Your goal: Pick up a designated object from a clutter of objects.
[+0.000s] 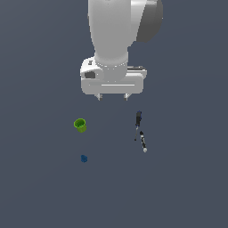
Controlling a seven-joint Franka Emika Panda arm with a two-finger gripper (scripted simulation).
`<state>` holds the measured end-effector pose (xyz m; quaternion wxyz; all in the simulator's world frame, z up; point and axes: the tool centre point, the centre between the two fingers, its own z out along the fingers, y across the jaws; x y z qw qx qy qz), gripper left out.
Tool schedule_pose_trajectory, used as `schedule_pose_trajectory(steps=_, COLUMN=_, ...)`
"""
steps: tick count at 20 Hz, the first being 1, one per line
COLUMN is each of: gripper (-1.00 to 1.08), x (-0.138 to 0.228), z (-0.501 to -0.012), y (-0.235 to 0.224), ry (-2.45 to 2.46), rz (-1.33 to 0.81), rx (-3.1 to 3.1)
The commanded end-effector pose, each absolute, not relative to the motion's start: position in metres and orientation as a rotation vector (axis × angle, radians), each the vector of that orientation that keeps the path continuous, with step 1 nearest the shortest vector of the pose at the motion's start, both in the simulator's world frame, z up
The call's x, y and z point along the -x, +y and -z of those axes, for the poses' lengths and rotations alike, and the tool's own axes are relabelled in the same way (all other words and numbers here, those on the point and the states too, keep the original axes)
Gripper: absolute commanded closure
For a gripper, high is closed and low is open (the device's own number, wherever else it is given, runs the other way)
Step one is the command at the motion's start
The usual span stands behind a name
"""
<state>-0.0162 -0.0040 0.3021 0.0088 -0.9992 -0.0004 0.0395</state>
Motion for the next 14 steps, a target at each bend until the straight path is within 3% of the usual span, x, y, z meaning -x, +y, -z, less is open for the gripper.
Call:
schedule_pose_trajectory(steps=1, gripper=-0.92, x=0.016, z=-0.297, y=-0.001, ry=0.007, rz=-0.123, rx=3.124)
schedule_pose_trajectory(steps=14, gripper=-0.92, x=0.015, z=-0.224, y=0.041, ry=0.143, rz=-0.088, rx=3.147)
